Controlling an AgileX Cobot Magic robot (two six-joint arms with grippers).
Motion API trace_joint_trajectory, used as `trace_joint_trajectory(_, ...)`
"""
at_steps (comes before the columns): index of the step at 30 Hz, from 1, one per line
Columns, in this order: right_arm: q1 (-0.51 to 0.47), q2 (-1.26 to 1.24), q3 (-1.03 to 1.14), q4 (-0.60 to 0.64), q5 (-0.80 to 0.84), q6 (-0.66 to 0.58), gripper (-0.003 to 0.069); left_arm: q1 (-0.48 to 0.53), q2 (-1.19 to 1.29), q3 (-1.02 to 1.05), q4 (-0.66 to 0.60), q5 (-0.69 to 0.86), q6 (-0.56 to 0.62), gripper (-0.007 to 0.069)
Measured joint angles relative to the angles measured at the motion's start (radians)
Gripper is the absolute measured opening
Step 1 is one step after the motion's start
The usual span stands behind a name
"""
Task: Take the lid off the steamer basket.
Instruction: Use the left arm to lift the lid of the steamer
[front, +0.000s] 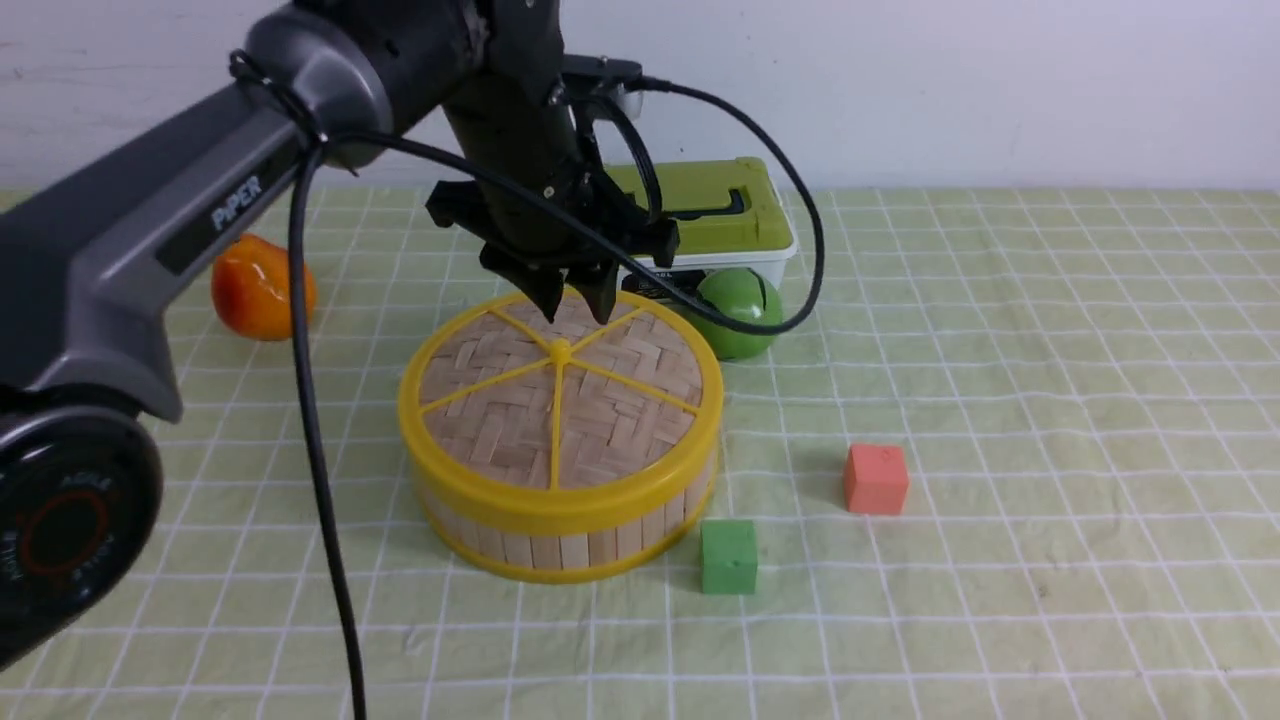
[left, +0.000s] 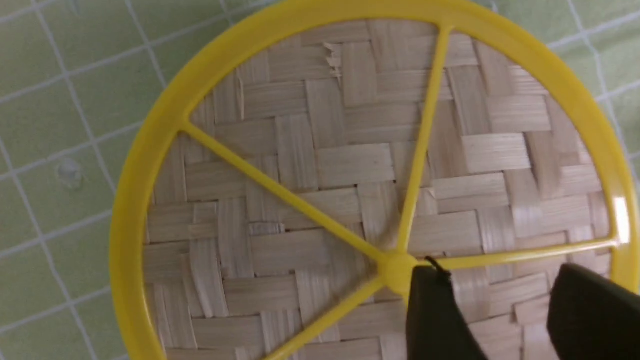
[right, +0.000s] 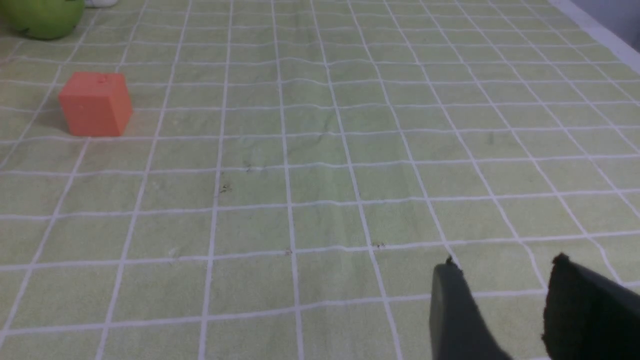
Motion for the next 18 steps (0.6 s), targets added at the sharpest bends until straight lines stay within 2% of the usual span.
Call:
trace_joint_trajectory(4, 0.000, 0.000, 0.000, 0.000, 0.000, 0.000, 0.0241, 0.000, 0.042, 0.000, 0.020, 0.002, 0.000, 0.0355)
trace_joint_trajectory(8, 0.000, 0.000, 0.000, 0.000, 0.000, 0.000, 0.0241, 0.000, 0.073, -0.001, 0.028, 0.001, -0.001, 0.0326)
trace_joint_trajectory(11, 0.000, 0.000, 0.000, 0.000, 0.000, 0.000, 0.0241, 0.000, 0.075, -0.001, 0.041, 0.001, -0.001, 0.0281)
trace_joint_trajectory(18, 0.000, 0.000, 0.000, 0.000, 0.000, 0.000, 0.0241, 0.000, 0.075, -0.002, 0.075, 0.002, -0.013, 0.0107)
